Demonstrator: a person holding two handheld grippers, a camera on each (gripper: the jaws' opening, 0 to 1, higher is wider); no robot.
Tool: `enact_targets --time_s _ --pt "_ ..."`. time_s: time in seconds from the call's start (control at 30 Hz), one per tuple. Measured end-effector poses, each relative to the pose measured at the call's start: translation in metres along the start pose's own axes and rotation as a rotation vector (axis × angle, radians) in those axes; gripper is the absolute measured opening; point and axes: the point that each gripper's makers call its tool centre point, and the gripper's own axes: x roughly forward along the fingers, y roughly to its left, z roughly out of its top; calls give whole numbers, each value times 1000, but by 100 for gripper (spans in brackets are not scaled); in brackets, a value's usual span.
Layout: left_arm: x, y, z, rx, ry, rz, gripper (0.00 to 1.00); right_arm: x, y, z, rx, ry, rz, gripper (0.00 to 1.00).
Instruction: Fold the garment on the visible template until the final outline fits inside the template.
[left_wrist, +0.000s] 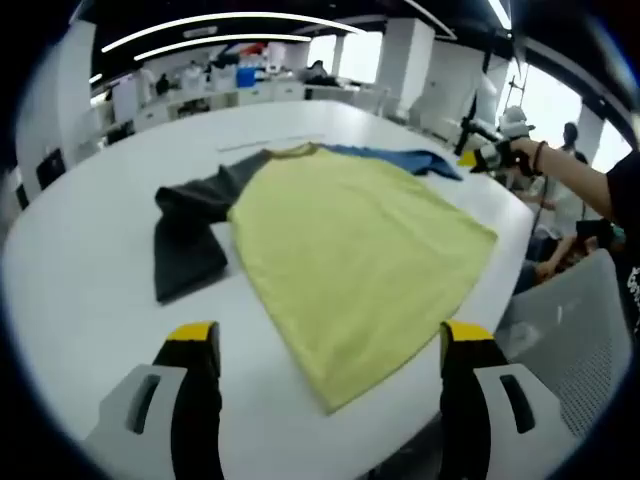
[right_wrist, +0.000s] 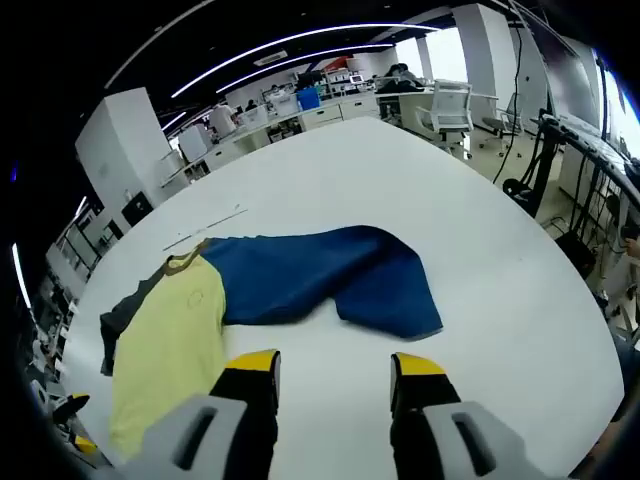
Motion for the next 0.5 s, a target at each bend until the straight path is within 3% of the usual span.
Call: enact_targets --time_s 0.17,0.5 --pt "-1 0 4 15 -7 -1 93 14 -12 7 96 19 -46 40" --pt "-1 1 10 47 -13 16 95 31 -37 10 205 36 -188 40"
